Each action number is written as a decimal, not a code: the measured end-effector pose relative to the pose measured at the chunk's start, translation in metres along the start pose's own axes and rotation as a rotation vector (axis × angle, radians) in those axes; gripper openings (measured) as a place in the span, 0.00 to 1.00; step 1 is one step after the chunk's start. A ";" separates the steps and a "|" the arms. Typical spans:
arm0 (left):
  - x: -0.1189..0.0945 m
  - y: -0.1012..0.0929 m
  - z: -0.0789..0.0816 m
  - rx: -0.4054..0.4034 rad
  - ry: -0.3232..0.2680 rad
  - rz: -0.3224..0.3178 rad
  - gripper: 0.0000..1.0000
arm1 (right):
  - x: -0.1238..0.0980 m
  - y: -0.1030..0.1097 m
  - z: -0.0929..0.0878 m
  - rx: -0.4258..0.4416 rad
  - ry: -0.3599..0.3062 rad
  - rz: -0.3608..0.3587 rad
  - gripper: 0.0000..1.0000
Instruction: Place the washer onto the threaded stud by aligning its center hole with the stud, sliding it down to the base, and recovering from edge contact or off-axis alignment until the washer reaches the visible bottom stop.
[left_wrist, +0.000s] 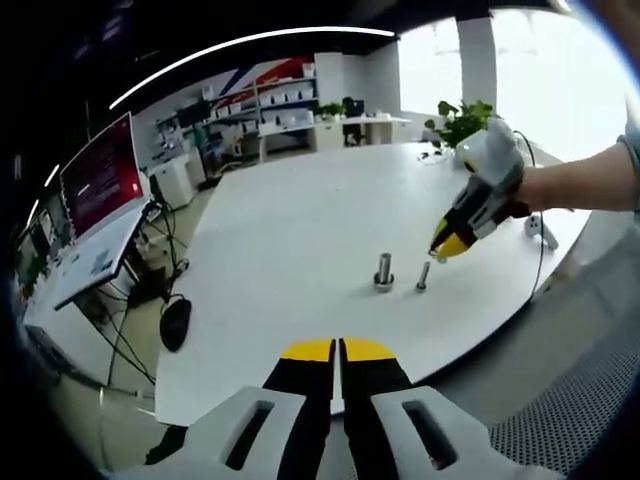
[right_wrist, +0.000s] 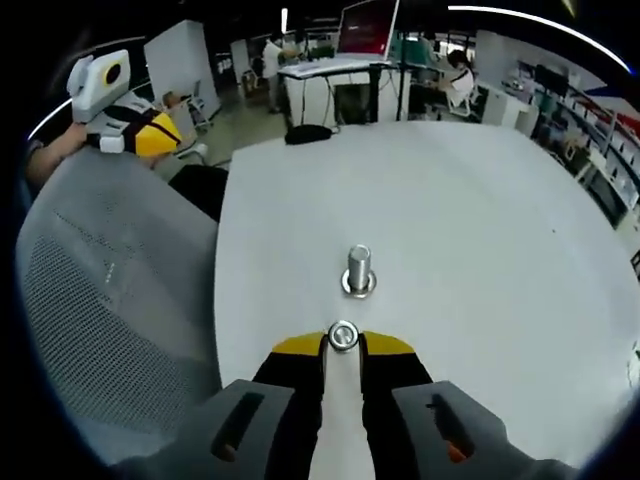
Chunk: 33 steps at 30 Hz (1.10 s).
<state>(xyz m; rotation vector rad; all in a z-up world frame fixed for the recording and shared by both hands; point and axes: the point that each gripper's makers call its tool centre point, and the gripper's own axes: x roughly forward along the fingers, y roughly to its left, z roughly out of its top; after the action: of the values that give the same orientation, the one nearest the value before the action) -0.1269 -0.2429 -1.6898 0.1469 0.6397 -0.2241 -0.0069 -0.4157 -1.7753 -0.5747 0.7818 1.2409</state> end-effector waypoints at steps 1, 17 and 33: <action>0.000 0.000 0.000 -0.001 -0.002 0.000 0.00 | 0.001 0.001 0.000 -0.002 0.002 0.001 0.14; -0.001 0.000 0.002 -0.005 -0.016 -0.002 0.00 | 0.012 0.003 -0.005 -0.015 0.049 0.007 0.14; -0.001 0.000 0.004 -0.008 -0.023 -0.003 0.00 | 0.020 0.002 -0.009 -0.014 0.081 0.008 0.13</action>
<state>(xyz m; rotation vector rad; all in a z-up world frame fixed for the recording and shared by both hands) -0.1258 -0.2435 -1.6863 0.1353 0.6178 -0.2255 -0.0080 -0.4098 -1.7964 -0.6366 0.8442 1.2369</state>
